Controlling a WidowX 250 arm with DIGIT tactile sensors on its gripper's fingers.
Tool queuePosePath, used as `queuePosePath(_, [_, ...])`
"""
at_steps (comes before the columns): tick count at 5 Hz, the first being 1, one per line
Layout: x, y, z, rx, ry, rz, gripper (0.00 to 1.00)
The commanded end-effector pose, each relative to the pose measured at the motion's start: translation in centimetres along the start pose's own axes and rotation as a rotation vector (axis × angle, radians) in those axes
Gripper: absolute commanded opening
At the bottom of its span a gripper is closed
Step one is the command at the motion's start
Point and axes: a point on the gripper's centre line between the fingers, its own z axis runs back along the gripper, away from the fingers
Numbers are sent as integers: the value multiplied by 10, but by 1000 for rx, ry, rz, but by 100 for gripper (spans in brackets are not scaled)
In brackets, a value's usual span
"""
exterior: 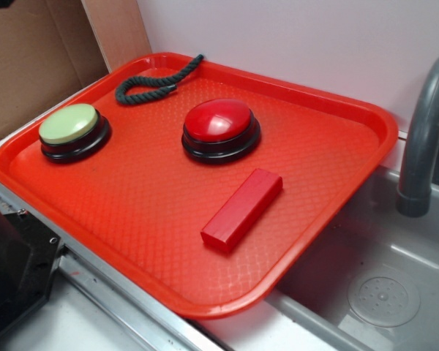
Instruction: Push the red button.
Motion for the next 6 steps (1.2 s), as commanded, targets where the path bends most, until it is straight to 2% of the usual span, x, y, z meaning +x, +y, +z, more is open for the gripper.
queuePosePath(1, [0, 0, 0, 0, 0, 0, 100])
queuePosePath(2, [47, 1, -35, 156, -29, 18, 100])
queuePosePath(3, [93, -21, -76, 199, -27, -79, 100])
queuePosePath(4, [117, -46, -121, 116, -56, -178, 100])
queuePosePath(5, [131, -31, -155, 103, -12, -148, 100])
queuePosePath(6, [146, -25, -188, 69, 65, -66, 100])
